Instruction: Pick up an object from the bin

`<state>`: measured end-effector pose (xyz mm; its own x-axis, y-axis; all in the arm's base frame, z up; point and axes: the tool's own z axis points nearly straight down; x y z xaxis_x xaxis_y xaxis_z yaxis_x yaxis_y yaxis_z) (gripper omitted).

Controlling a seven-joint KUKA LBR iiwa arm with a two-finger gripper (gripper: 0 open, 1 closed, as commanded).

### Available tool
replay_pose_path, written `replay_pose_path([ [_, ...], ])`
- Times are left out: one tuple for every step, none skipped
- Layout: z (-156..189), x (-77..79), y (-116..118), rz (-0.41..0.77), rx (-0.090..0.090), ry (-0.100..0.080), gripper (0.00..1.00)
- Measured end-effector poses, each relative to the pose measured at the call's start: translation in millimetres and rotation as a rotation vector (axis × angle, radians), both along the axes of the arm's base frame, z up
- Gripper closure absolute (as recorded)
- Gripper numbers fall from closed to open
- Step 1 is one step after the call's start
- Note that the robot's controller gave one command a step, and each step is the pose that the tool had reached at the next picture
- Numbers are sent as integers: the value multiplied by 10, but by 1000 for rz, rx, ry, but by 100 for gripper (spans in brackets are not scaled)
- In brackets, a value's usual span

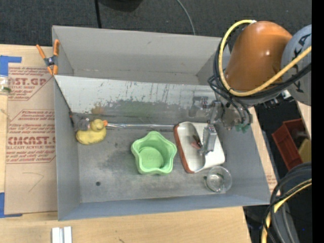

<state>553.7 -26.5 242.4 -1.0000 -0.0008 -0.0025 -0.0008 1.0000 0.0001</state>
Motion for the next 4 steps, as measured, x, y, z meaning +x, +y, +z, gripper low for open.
replay_pose_path([
  [-652, 70, 307, -19, 2, -3, 0],
  [-847, 151, 938, 41, 0, 1, 0],
  [-956, 93, 990, -121, 3, -4, 0],
  [-1581, 245, 1119, 110, 0, -5, 0],
])
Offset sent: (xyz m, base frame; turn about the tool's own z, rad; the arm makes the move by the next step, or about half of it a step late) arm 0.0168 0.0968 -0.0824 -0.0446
